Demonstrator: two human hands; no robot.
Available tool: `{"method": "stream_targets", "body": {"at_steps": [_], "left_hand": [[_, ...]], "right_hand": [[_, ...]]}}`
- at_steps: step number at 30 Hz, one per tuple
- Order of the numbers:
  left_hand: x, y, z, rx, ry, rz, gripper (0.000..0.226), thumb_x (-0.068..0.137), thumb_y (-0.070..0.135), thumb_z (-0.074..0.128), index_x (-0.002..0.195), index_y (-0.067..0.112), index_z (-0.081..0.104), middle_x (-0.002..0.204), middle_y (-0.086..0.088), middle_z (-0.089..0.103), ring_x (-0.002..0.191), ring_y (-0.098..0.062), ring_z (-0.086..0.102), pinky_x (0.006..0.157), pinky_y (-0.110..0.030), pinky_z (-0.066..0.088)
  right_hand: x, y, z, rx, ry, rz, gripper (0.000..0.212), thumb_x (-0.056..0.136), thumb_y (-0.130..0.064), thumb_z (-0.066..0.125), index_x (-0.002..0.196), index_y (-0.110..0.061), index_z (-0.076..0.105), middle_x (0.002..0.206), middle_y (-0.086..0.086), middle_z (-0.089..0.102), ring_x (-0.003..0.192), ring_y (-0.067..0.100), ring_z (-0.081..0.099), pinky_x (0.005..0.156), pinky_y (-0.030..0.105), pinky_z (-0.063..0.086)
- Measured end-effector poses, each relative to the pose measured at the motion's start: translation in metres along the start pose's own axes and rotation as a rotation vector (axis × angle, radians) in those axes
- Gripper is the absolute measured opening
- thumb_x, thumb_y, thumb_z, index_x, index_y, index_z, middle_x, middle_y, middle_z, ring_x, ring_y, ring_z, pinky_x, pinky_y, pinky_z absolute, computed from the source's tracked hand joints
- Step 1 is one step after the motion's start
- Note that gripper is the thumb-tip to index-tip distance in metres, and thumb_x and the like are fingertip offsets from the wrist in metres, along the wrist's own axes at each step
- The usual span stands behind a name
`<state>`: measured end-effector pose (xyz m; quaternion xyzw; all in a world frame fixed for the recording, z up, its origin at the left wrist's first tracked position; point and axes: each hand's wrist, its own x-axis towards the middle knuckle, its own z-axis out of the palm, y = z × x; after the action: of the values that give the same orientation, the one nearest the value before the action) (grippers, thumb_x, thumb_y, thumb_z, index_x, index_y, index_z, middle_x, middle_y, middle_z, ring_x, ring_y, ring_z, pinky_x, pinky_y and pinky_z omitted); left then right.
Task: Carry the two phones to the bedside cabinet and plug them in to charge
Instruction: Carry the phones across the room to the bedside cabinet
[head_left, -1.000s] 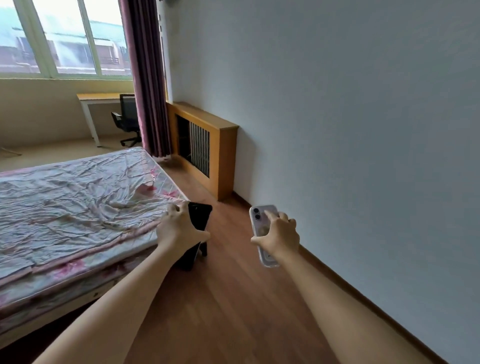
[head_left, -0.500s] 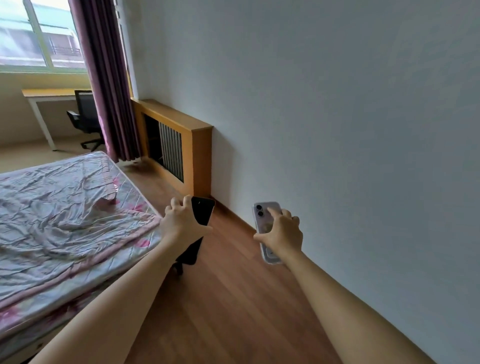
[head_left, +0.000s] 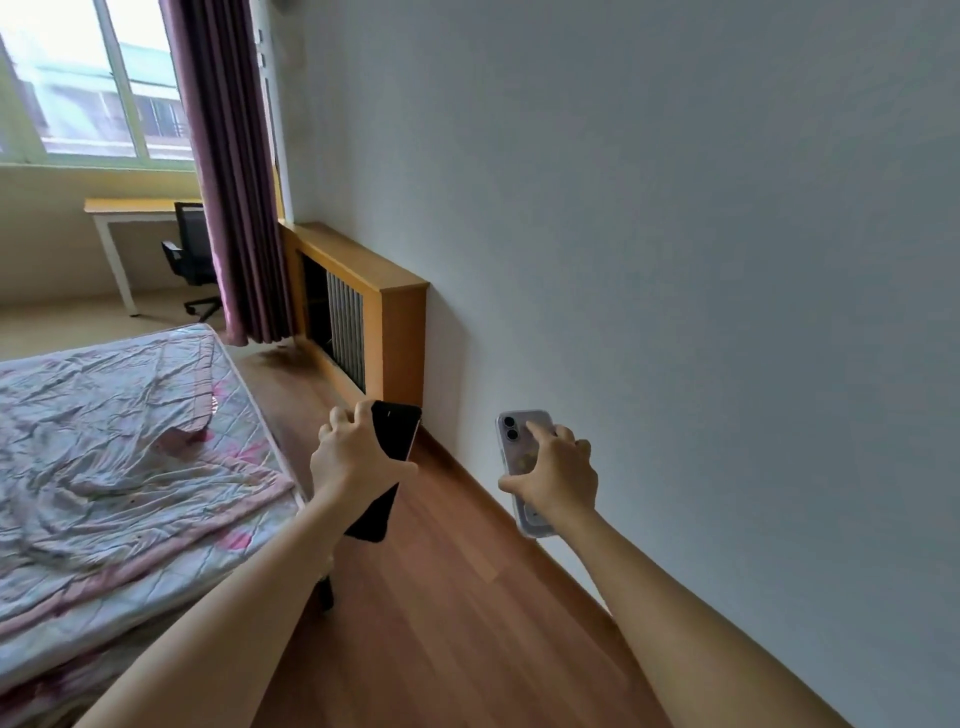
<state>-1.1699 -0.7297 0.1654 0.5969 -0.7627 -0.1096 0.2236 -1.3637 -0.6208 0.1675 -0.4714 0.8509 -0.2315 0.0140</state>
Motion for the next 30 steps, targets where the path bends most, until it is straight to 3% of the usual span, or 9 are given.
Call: {"method": "stream_targets", "body": {"at_steps": [5,10,20,30], "left_hand": [[0.032,0.032,0.024,-0.048,0.064,-0.098,0.095,0.052,0.051,0.077,0.132,0.023,0.033,0.118,-0.01,0.047,0.104,-0.03,0.051,0.073,-0.039,0.051],[0.057,0.045,0.03,-0.028,0.09,-0.162,0.087,0.058,0.047,0.074,0.13,0.021,0.034,0.117,-0.011,0.046,0.103,-0.03,0.05,0.074,-0.04,0.052],[0.158,0.028,0.043,0.009,0.13,-0.268,0.085,0.059,0.039,0.076,0.132,0.02,0.036,0.118,-0.011,0.044,0.107,-0.031,0.049,0.077,-0.038,0.046],[0.292,-0.002,0.063,0.012,0.146,-0.289,0.091,0.057,0.041,0.078,0.134,0.018,0.035,0.121,-0.012,0.045,0.11,-0.031,0.047,0.078,-0.037,0.045]], "right_hand": [[0.062,0.029,-0.007,-0.012,-0.057,-0.093,0.081,0.066,-0.043,0.072,0.139,-0.029,0.04,0.131,0.003,0.047,0.116,0.027,0.042,0.069,0.029,0.042],[0.117,0.033,-0.002,0.008,-0.088,-0.115,0.082,0.065,-0.045,0.074,0.139,-0.029,0.04,0.13,0.005,0.049,0.115,0.028,0.044,0.07,0.029,0.042],[0.23,-0.019,0.057,0.065,-0.106,-0.264,0.082,0.067,-0.049,0.074,0.138,-0.029,0.041,0.131,0.005,0.05,0.115,0.027,0.046,0.071,0.028,0.041],[0.364,-0.077,0.112,0.079,-0.127,-0.294,0.084,0.067,-0.049,0.074,0.141,-0.029,0.039,0.133,0.005,0.049,0.116,0.028,0.046,0.076,0.031,0.046]]}}
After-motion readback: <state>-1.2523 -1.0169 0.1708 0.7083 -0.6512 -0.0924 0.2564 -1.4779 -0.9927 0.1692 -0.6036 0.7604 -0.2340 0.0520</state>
